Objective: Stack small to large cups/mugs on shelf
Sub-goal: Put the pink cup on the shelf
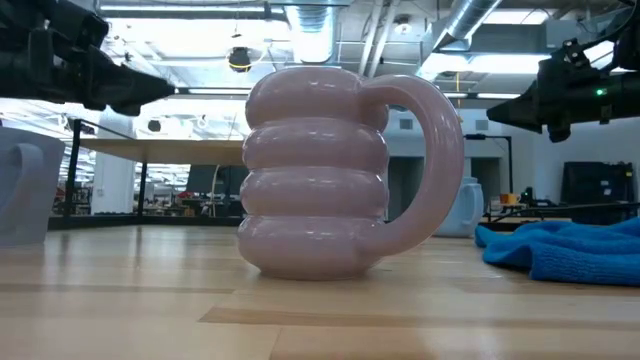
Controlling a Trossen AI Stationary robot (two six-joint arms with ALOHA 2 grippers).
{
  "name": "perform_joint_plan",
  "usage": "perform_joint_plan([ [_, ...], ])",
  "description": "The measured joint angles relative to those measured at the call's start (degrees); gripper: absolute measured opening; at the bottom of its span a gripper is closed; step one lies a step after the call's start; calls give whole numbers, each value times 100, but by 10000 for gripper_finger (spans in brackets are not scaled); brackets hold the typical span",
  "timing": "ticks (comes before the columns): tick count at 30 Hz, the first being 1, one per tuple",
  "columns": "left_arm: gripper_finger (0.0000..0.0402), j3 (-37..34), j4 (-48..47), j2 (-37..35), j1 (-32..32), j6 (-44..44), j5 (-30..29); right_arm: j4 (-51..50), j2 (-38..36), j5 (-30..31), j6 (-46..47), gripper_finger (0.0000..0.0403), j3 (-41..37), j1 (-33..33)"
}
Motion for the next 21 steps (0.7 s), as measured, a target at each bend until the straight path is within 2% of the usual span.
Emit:
perform_joint_plan([
  [6,121,0,497,1,-1,-393,54,2,0,0,-1,93,-1,0],
  [14,121,0,1335,0,-1,-197,-144,0,0,0,1,93,1,-1],
  [21,121,0,1193,0,0,93,-142,1,1,0,1,93,0,0],
])
